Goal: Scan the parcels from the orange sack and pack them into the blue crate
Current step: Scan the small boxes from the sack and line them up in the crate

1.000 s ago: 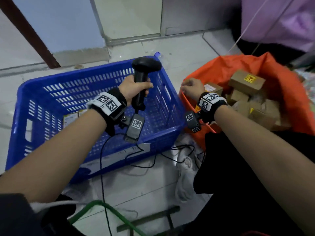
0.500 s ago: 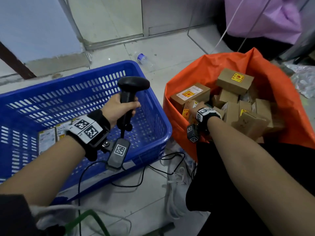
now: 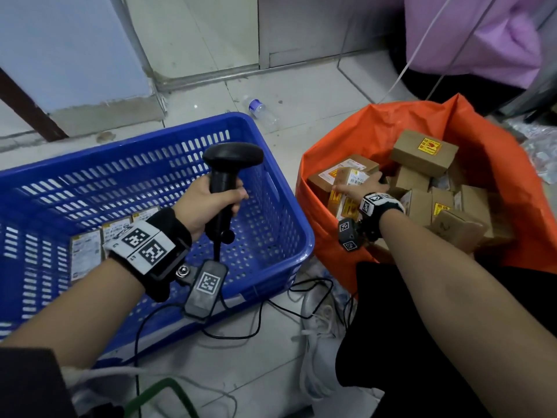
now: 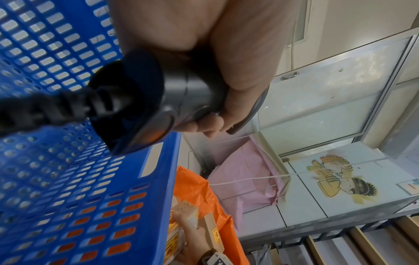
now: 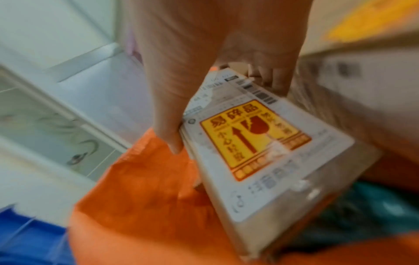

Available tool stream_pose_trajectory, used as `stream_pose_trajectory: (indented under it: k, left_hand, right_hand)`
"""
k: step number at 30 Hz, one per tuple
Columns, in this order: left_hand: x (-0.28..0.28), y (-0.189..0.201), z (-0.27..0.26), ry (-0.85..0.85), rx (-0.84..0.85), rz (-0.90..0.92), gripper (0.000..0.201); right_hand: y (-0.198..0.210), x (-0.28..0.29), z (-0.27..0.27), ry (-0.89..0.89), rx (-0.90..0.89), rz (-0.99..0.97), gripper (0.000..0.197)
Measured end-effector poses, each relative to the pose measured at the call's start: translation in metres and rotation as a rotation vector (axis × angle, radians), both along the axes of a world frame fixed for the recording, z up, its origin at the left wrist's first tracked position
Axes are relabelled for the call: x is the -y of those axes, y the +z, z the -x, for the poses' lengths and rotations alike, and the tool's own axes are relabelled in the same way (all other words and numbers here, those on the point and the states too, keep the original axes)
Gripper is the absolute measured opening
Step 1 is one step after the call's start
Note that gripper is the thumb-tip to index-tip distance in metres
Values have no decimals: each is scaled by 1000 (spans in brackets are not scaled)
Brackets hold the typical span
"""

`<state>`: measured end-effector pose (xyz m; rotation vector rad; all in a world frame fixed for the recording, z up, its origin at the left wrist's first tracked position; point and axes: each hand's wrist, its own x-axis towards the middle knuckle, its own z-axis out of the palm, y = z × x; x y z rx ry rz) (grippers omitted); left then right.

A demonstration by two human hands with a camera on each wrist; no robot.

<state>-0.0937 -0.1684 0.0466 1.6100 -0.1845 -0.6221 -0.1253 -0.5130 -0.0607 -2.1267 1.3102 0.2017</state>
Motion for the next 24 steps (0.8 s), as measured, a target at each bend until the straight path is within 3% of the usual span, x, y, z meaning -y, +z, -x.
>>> stream_pose_trajectory:
  k: [6,12,15,20,24]
  left_hand:
    - [-22,31,17,38,70,51,15]
    - [-72,60,31,85,147,74,20]
    - [-103,70,39,109,178,57,20]
    - [-161,77,47,173,212,-1,11]
    - [-194,68,54,289,175,14,13]
  right_hand:
    - [81,-18,-15,210,274,42,117]
    - [143,-103,-34,432,438,5,93]
    - [154,-162,-37,508,511,-134,93]
    - [144,-247,-48,494,550,-381,112]
    - [125,-289,-58,551,492,-484,104]
